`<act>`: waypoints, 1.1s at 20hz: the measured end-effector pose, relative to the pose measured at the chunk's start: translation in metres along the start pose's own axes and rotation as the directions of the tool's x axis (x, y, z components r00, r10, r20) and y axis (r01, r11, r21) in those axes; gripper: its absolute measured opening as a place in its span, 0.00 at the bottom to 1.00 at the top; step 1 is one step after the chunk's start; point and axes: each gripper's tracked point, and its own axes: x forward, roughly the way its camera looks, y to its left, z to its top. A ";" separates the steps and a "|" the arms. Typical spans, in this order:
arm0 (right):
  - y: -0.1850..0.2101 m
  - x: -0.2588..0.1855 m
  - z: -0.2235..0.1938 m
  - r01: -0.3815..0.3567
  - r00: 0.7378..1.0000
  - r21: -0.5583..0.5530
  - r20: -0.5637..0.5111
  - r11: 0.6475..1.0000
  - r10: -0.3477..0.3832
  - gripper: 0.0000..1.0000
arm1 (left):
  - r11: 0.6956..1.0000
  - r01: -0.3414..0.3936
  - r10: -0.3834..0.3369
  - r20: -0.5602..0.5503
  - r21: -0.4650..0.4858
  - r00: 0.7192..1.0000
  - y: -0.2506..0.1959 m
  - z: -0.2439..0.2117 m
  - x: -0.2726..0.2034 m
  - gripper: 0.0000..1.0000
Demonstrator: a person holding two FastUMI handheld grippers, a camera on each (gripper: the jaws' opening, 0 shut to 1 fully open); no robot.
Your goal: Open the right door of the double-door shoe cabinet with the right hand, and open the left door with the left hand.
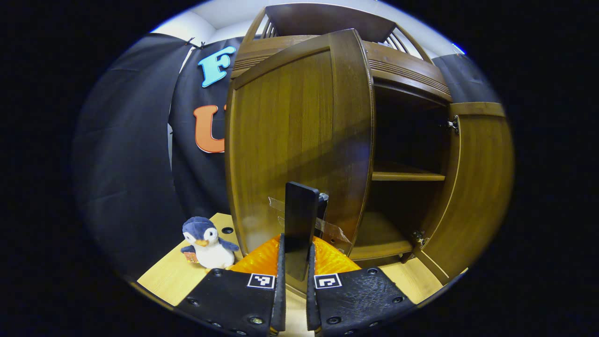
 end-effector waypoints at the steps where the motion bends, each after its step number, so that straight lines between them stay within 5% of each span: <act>1: 0.004 -0.001 0.000 -0.008 1.000 -0.003 -0.004 1.000 0.008 0.35 | 1.000 -0.004 0.004 0.002 0.000 1.000 0.002 0.000 -0.003 0.17; 22: 0.145 0.005 -0.008 -0.262 0.965 -0.095 -0.040 0.960 0.260 0.35 | 0.992 -0.116 0.116 -0.008 -0.048 0.993 0.118 -0.010 -0.054 0.15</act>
